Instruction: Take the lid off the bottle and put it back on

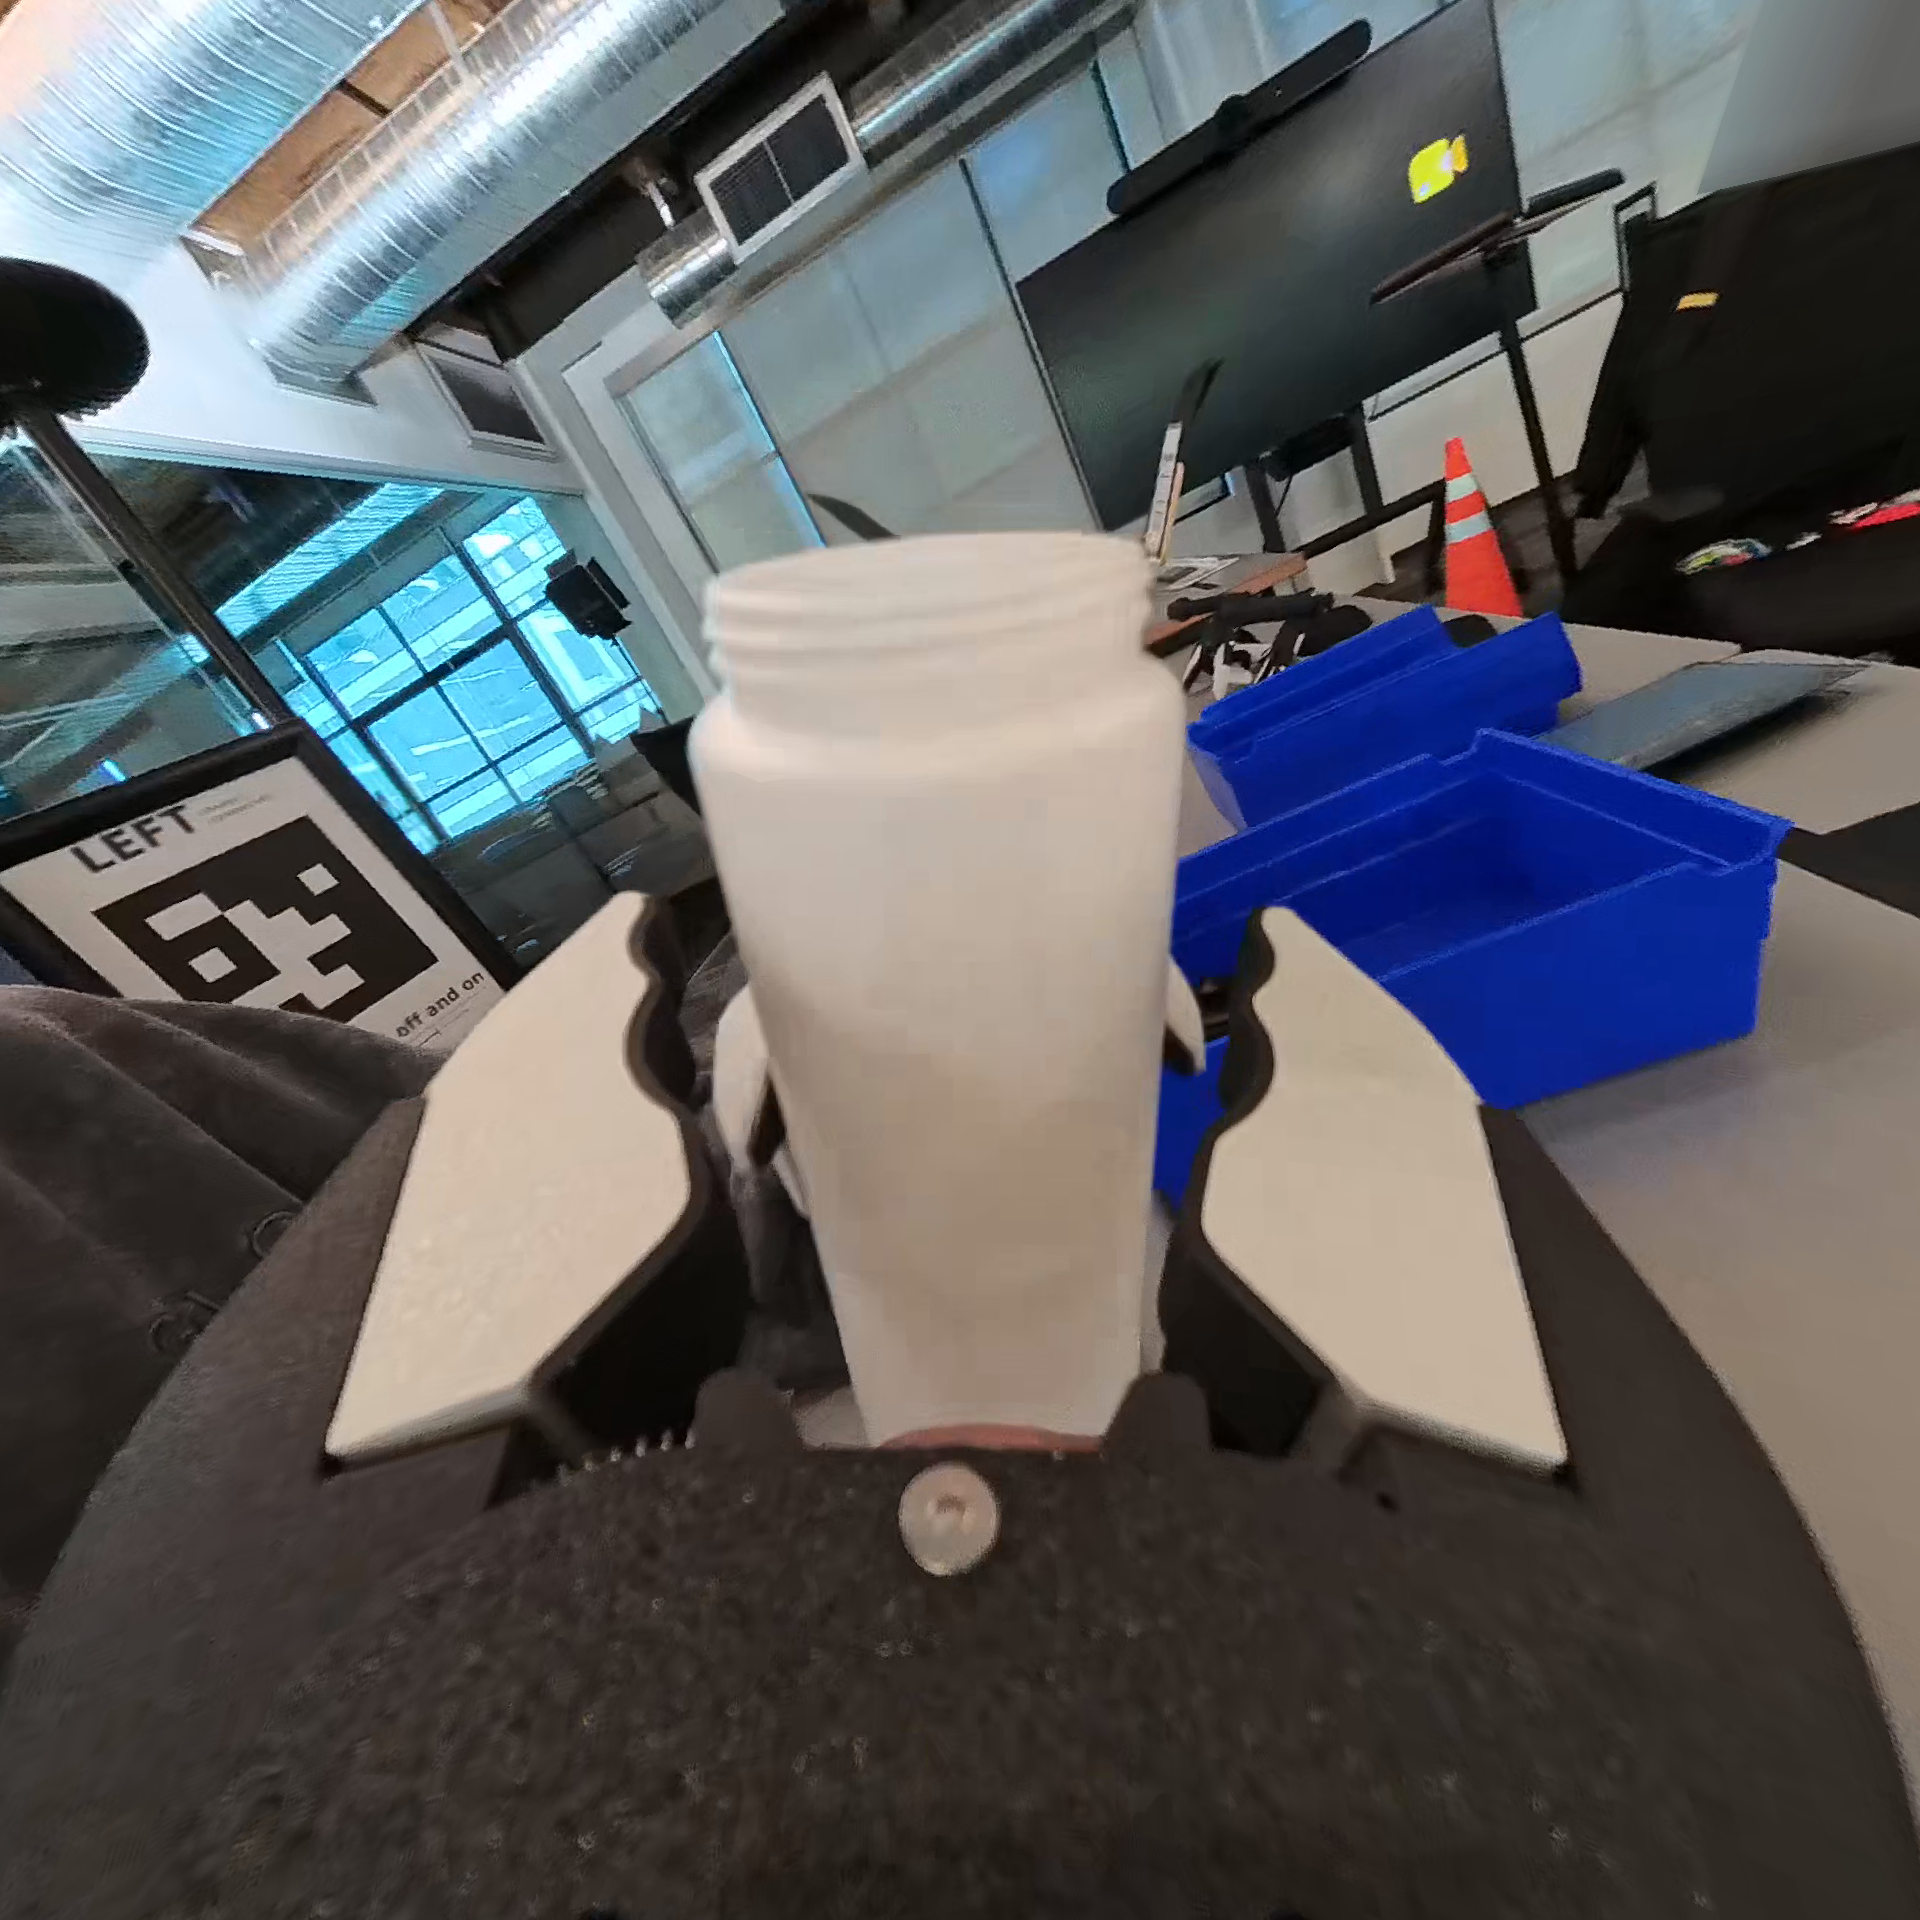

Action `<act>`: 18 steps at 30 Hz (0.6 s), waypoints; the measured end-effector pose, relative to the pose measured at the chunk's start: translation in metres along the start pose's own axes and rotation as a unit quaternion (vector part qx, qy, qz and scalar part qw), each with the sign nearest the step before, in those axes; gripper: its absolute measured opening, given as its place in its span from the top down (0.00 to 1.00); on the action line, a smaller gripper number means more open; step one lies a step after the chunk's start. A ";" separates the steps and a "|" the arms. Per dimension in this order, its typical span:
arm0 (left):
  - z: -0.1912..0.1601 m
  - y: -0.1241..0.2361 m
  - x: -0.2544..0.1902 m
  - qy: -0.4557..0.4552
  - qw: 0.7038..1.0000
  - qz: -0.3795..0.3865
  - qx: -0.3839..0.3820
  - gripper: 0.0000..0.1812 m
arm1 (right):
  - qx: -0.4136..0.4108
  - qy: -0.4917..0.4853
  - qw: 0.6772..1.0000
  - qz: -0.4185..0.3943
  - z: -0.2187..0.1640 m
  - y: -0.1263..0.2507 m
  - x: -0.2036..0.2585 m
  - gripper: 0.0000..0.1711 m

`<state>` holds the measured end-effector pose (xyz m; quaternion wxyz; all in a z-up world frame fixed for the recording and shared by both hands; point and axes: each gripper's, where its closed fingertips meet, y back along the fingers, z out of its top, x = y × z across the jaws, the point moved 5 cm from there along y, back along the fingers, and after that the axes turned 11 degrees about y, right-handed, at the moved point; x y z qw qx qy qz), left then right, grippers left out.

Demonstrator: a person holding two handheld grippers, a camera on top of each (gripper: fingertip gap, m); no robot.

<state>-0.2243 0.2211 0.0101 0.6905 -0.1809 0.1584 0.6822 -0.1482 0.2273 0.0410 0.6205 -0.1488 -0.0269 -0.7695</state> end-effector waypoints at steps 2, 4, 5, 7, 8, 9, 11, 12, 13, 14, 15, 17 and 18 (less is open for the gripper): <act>-0.007 -0.006 0.001 0.004 1.000 -0.003 0.007 0.55 | 0.014 0.005 1.000 0.018 -0.005 -0.006 -0.002 0.45; -0.011 -0.009 0.005 0.006 1.000 0.005 0.013 0.55 | 0.016 0.016 1.000 0.020 -0.008 -0.007 -0.005 0.49; -0.013 -0.009 0.007 0.008 1.000 0.005 0.015 0.55 | 0.017 0.021 0.999 0.019 -0.010 -0.007 -0.006 0.49; -0.017 -0.007 0.012 0.018 0.999 0.021 0.015 0.56 | 0.017 0.022 1.000 0.011 -0.014 -0.005 -0.010 0.49; -0.018 -0.004 0.016 0.024 0.999 0.039 0.014 0.57 | 0.018 0.028 0.999 0.002 -0.016 -0.004 -0.014 0.49; -0.020 0.001 0.018 0.027 0.998 0.056 0.012 0.59 | 0.022 0.038 0.999 -0.007 -0.017 -0.001 -0.017 0.49; -0.028 0.016 0.023 0.026 0.995 0.099 0.017 0.51 | 0.016 0.058 0.998 -0.028 -0.012 0.010 -0.027 0.49; -0.033 0.024 0.025 0.029 0.990 0.132 0.025 0.52 | 0.010 0.078 0.996 -0.050 -0.008 0.017 -0.034 0.49; -0.040 0.033 0.025 0.032 0.986 0.163 0.029 0.52 | 0.007 0.106 0.991 -0.077 -0.006 0.025 -0.042 0.49; -0.047 0.042 0.022 0.036 0.981 0.187 0.027 0.53 | 0.011 0.141 0.984 -0.103 -0.006 0.033 -0.051 0.49; -0.056 0.049 0.017 0.043 0.977 0.210 0.025 0.55 | 0.017 0.180 0.976 -0.123 -0.009 0.039 -0.059 0.49; -0.078 0.059 0.002 0.058 0.972 0.226 0.023 0.56 | 0.027 0.218 0.964 -0.152 -0.020 0.048 -0.078 0.49; -0.089 0.062 -0.007 0.067 0.972 0.223 0.027 0.58 | 0.034 0.213 0.964 -0.156 -0.029 0.051 -0.088 0.49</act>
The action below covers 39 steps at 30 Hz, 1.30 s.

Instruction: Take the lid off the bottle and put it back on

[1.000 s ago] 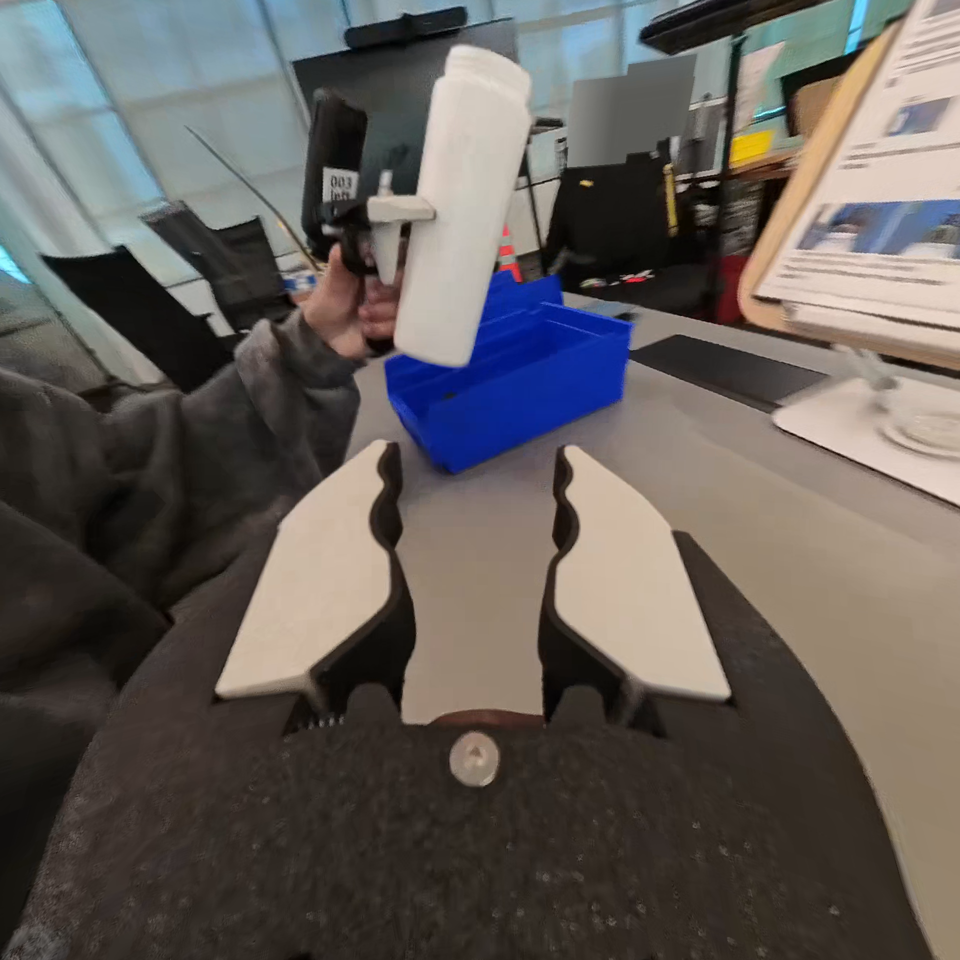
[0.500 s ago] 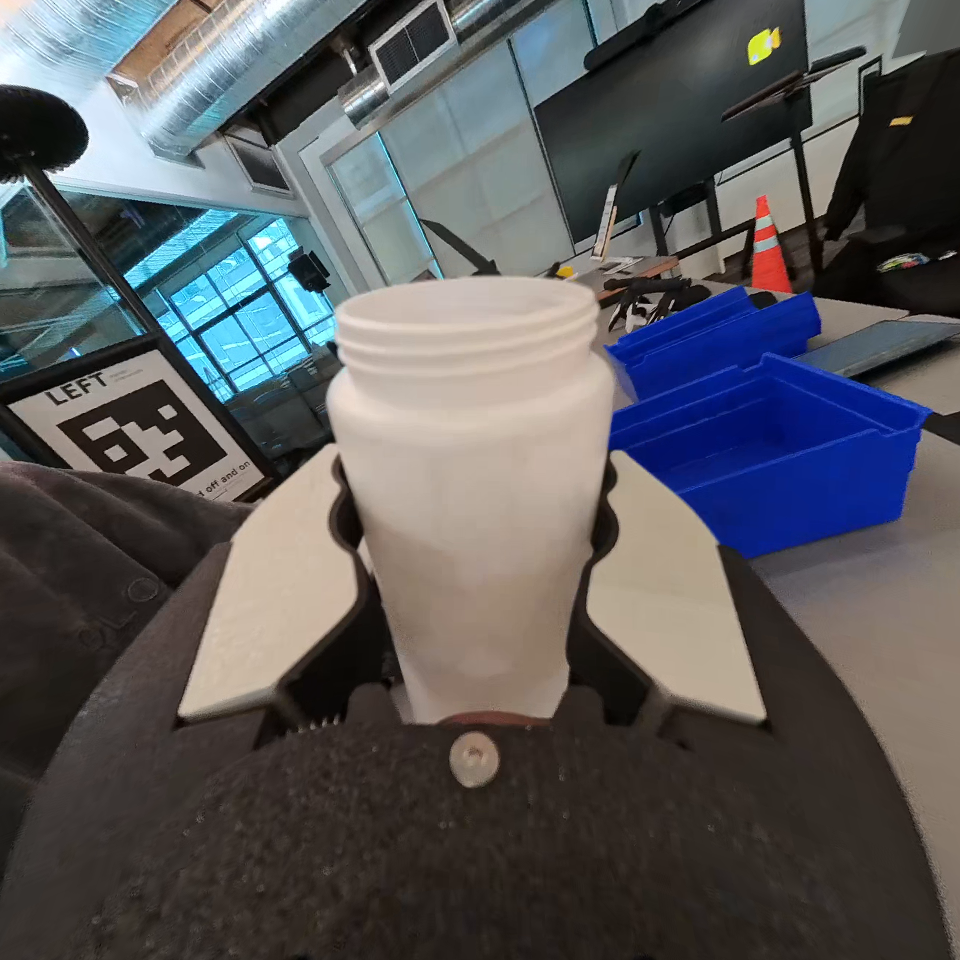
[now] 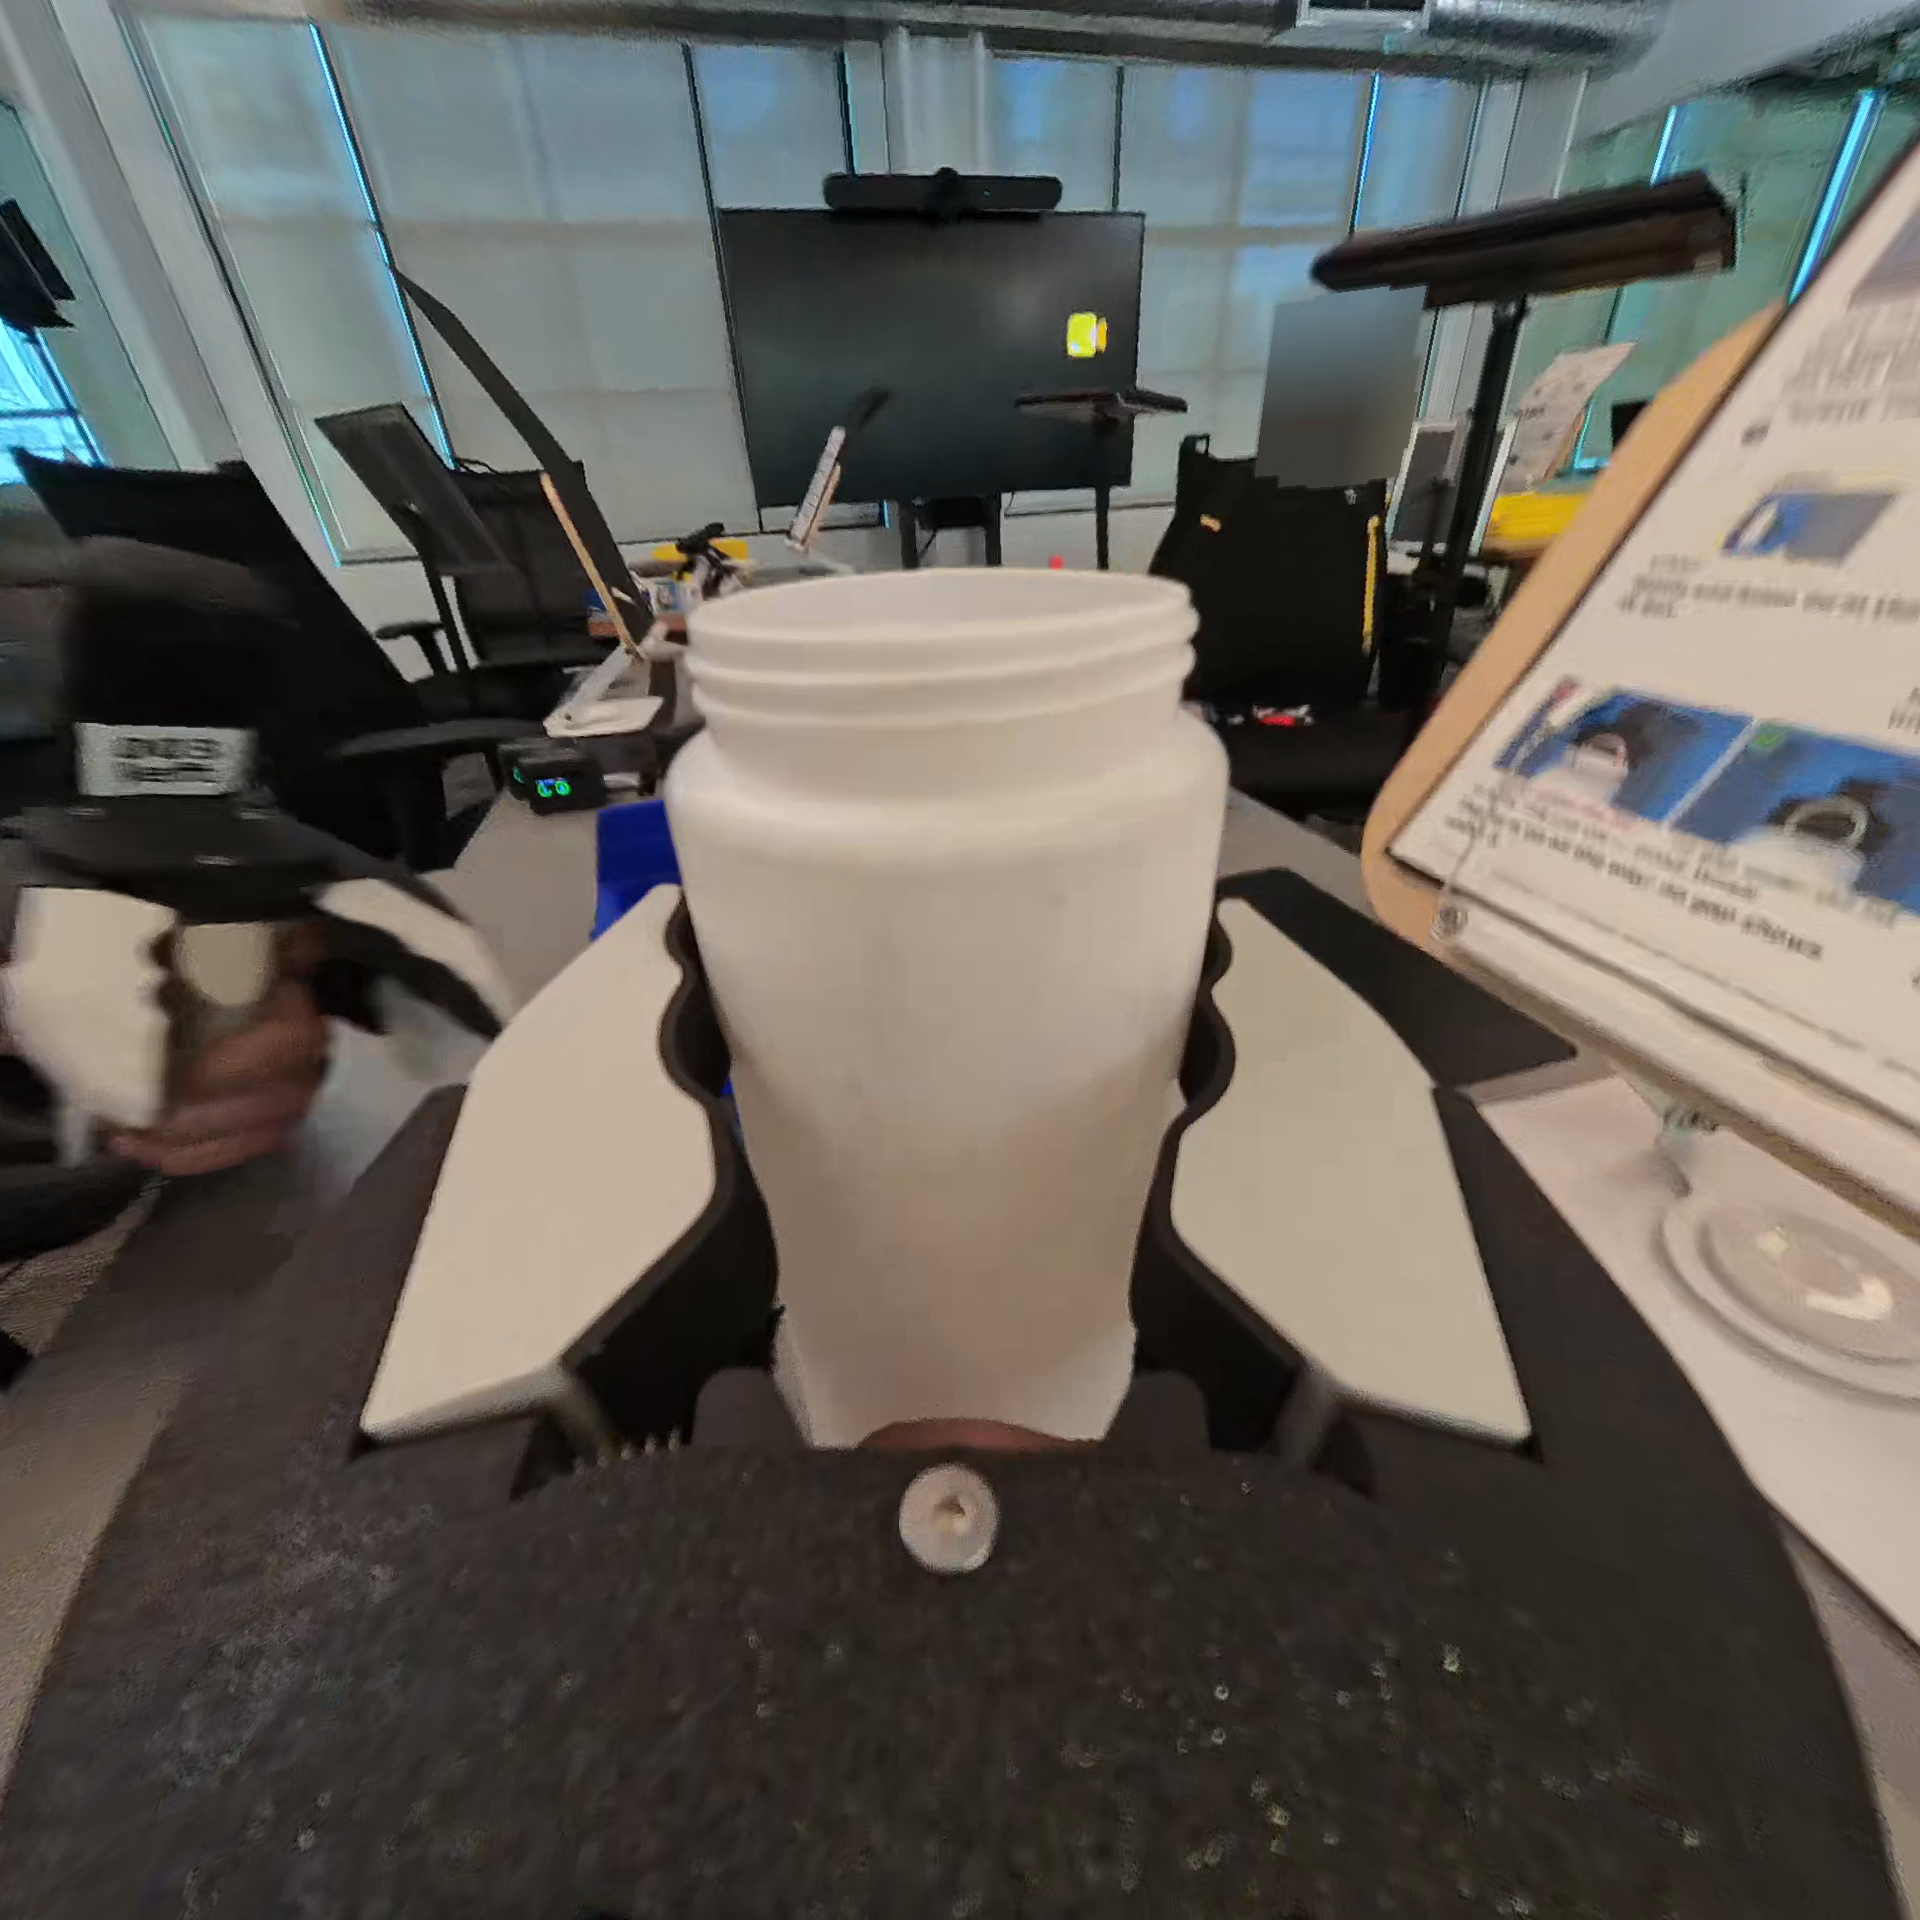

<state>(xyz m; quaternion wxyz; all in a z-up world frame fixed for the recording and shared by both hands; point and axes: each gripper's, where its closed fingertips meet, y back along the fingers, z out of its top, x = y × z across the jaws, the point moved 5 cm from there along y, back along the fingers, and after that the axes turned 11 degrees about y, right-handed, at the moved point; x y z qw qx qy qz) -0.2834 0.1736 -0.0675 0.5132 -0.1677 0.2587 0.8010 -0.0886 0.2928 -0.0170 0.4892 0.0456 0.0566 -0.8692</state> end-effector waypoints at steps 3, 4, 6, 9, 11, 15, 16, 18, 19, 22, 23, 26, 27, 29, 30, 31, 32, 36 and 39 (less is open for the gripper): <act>-0.036 0.010 -0.014 0.006 1.000 0.008 0.025 0.59 | -0.002 -0.013 1.000 -0.005 -0.030 -0.003 -0.012 0.49; -0.045 0.011 -0.018 0.006 0.999 0.007 0.030 0.59 | -0.007 -0.014 1.000 -0.004 -0.036 -0.005 -0.014 0.49; -0.059 0.013 -0.028 0.009 0.999 -0.003 0.040 0.59 | -0.011 -0.017 1.000 0.006 -0.043 -0.009 -0.015 0.49; -0.069 0.013 -0.034 -0.020 0.998 0.002 0.051 0.59 | 0.033 0.004 0.999 0.023 -0.060 -0.015 -0.009 0.48; -0.071 0.011 -0.032 -0.053 0.997 0.018 0.056 0.58 | 0.012 0.004 1.000 0.020 -0.061 -0.014 -0.007 0.49; -0.075 0.008 -0.028 -0.034 0.997 0.010 0.069 0.58 | 0.023 0.009 1.000 0.015 -0.061 -0.013 -0.006 0.49; -0.076 0.008 -0.027 -0.026 0.997 0.007 0.070 0.58 | 0.020 0.010 1.000 0.012 -0.061 -0.014 -0.006 0.49; -0.073 0.009 -0.025 -0.016 0.998 0.003 0.064 0.58 | 0.018 0.005 1.000 0.008 -0.061 -0.014 -0.007 0.49; -0.072 0.010 -0.024 -0.012 0.998 0.004 0.060 0.58 | 0.019 0.005 1.000 0.007 -0.061 -0.014 -0.007 0.49; -0.068 0.013 -0.019 -0.005 0.999 0.008 0.047 0.58 | 0.021 0.006 1.000 0.004 -0.061 -0.015 -0.007 0.49; -0.067 0.014 -0.018 -0.003 0.999 0.010 0.042 0.58 | 0.022 0.005 1.000 0.004 -0.061 -0.015 -0.007 0.49; -0.064 0.016 -0.013 -0.001 0.999 0.019 0.034 0.58 | 0.023 0.005 1.000 0.004 -0.061 -0.015 -0.007 0.49; -0.063 0.017 -0.012 -0.003 0.999 0.023 0.029 0.58 | 0.022 0.005 1.000 0.004 -0.061 -0.015 -0.007 0.49; -0.062 0.018 -0.011 -0.007 0.999 0.028 0.021 0.58 | 0.021 0.005 1.000 0.003 -0.061 -0.015 -0.007 0.49; -0.061 0.018 -0.010 -0.007 0.999 0.030 0.019 0.58 | 0.021 0.005 1.000 0.003 -0.061 -0.015 -0.007 0.49; -0.061 0.019 -0.009 -0.007 0.999 0.033 0.017 0.58 | 0.022 0.006 1.000 0.003 -0.062 -0.015 -0.007 0.49; -0.060 0.019 -0.008 -0.007 0.999 0.036 0.016 0.57 | 0.023 0.006 1.000 0.003 -0.062 -0.015 -0.007 0.49; -0.056 0.022 -0.003 -0.016 0.998 0.056 0.006 0.56 | 0.023 0.007 1.000 0.001 -0.062 -0.015 -0.007 0.49; -0.042 0.031 0.002 -0.007 0.998 0.070 -0.007 0.56 | 0.024 0.005 1.000 0.002 -0.062 -0.015 -0.008 0.49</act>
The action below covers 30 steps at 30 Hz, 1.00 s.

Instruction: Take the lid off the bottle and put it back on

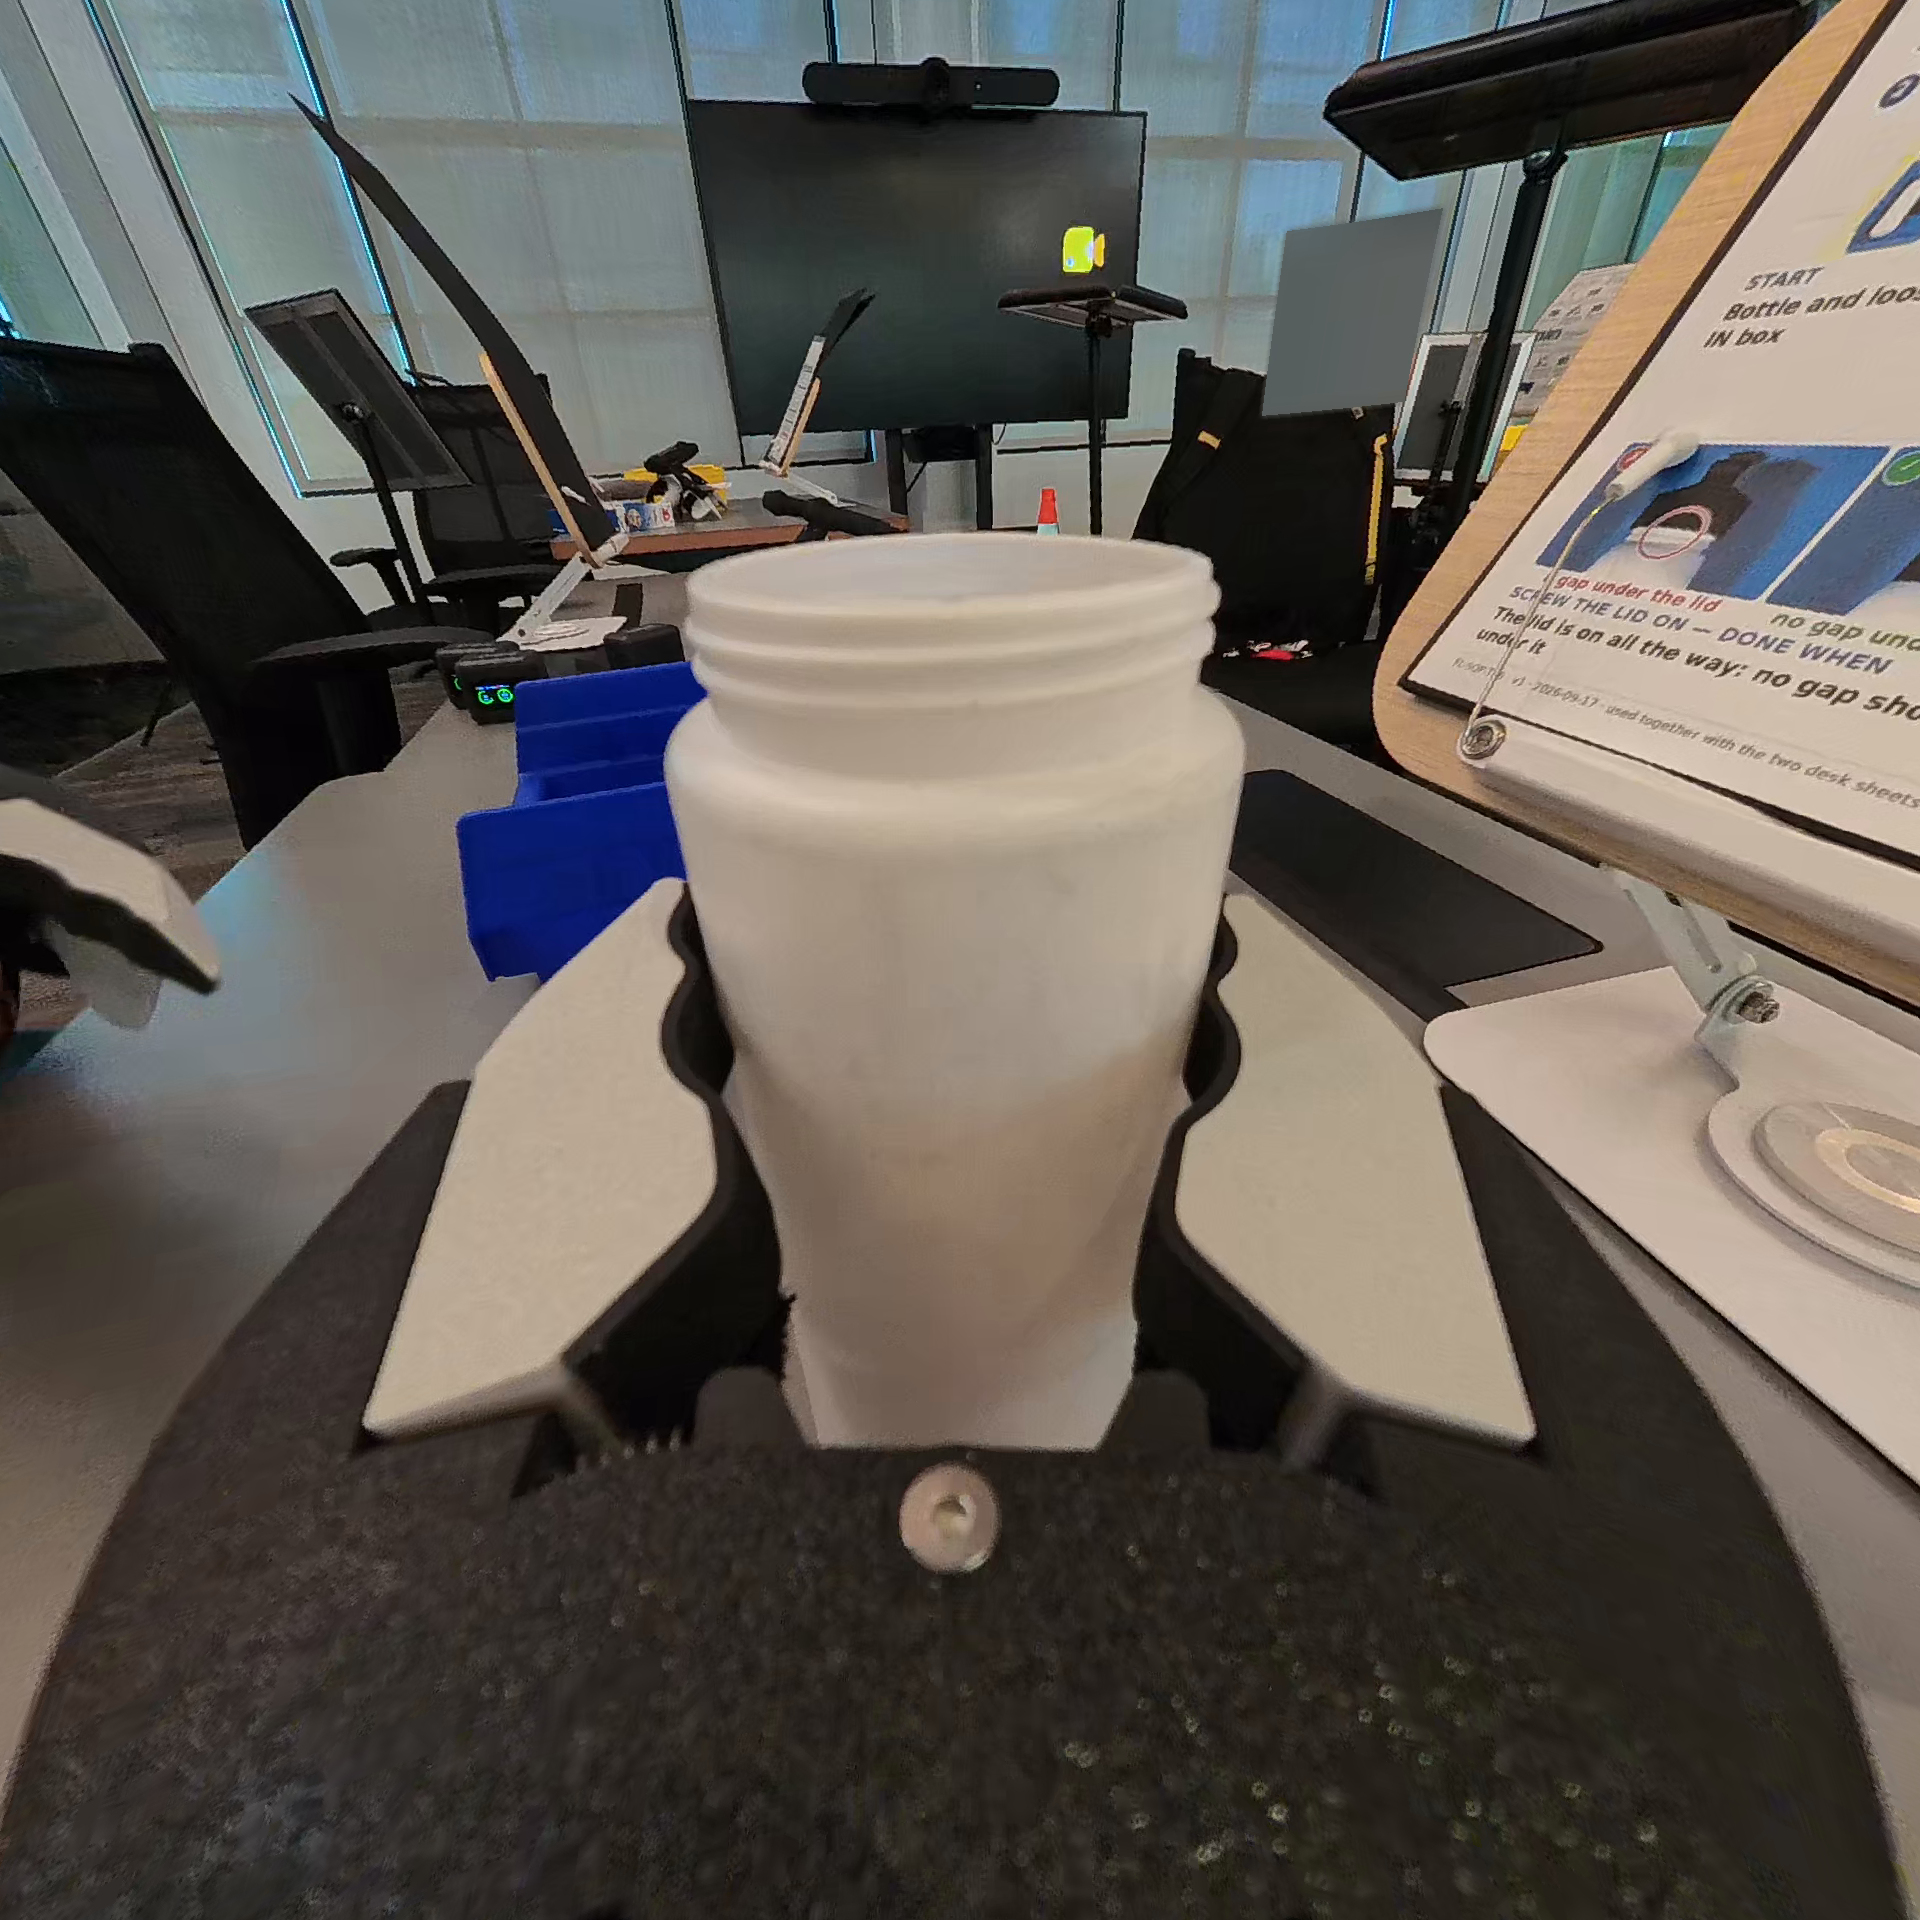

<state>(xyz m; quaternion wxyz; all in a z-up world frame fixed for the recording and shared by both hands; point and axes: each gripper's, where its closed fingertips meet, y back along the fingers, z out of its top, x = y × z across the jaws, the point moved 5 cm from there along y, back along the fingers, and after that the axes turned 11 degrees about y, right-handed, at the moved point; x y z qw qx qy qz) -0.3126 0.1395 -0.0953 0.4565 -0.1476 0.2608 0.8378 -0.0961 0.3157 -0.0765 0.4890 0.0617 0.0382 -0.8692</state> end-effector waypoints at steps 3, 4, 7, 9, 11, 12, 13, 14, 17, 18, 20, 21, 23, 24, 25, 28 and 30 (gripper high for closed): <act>0.039 0.024 0.010 0.031 0.999 0.017 -0.026 0.52 | -0.001 -0.001 1.000 -0.001 0.000 0.000 0.000 0.49; 0.054 0.035 0.020 0.036 0.998 0.046 -0.022 0.52 | -0.001 -0.002 1.000 -0.002 0.000 0.000 0.000 0.49; 0.099 0.069 0.059 0.064 0.985 0.160 0.017 0.50 | -0.003 -0.003 1.000 -0.002 -0.001 0.000 0.000 0.49; 0.123 0.086 0.090 0.096 0.969 0.225 0.046 0.51 | -0.004 -0.005 1.000 -0.002 -0.001 0.000 0.000 0.49; 0.136 0.098 0.129 0.167 0.935 0.302 0.083 0.56 | -0.005 -0.006 1.000 -0.002 -0.001 0.000 -0.001 0.49; 0.139 0.100 0.146 0.204 0.919 0.323 0.098 0.59 | -0.005 -0.007 1.000 -0.002 -0.001 0.000 -0.001 0.49; 0.137 0.101 0.162 0.235 0.904 0.339 0.112 0.60 | -0.005 -0.007 1.000 -0.001 -0.001 -0.001 -0.001 0.49; 0.133 0.100 0.178 0.260 0.887 0.360 0.128 0.59 | -0.006 -0.008 1.000 -0.001 -0.001 -0.001 -0.001 0.49; 0.116 0.090 0.215 0.308 0.846 0.401 0.167 0.60 | -0.008 -0.010 1.000 0.000 -0.002 -0.001 -0.002 0.49; 0.109 0.084 0.223 0.319 0.838 0.403 0.183 0.60 | -0.009 -0.011 1.000 0.001 -0.002 -0.001 -0.002 0.49; 0.100 0.071 0.235 0.338 0.820 0.411 0.209 0.59 | -0.009 -0.012 1.000 0.001 -0.002 -0.001 -0.002 0.49; 0.097 0.067 0.240 0.342 0.812 0.421 0.217 0.58 | -0.009 -0.012 1.000 0.001 -0.002 -0.001 -0.002 0.49; 0.094 0.062 0.248 0.334 0.797 0.449 0.227 0.58 | -0.009 -0.013 1.000 0.001 -0.003 -0.001 -0.001 0.49; 0.093 0.060 0.250 0.336 0.791 0.456 0.233 0.57 | -0.010 -0.014 1.000 0.001 -0.003 0.000 -0.001 0.49; 0.092 0.058 0.252 0.339 0.786 0.459 0.238 0.57 | -0.010 -0.015 1.000 0.001 -0.003 0.000 -0.001 0.49; 0.088 0.053 0.258 0.353 0.772 0.468 0.246 0.57 | -0.011 -0.017 1.000 0.003 -0.004 -0.001 -0.001 0.49; 0.086 0.048 0.262 0.360 0.765 0.475 0.244 0.57 | -0.011 -0.018 1.000 0.004 -0.004 -0.001 -0.002 0.49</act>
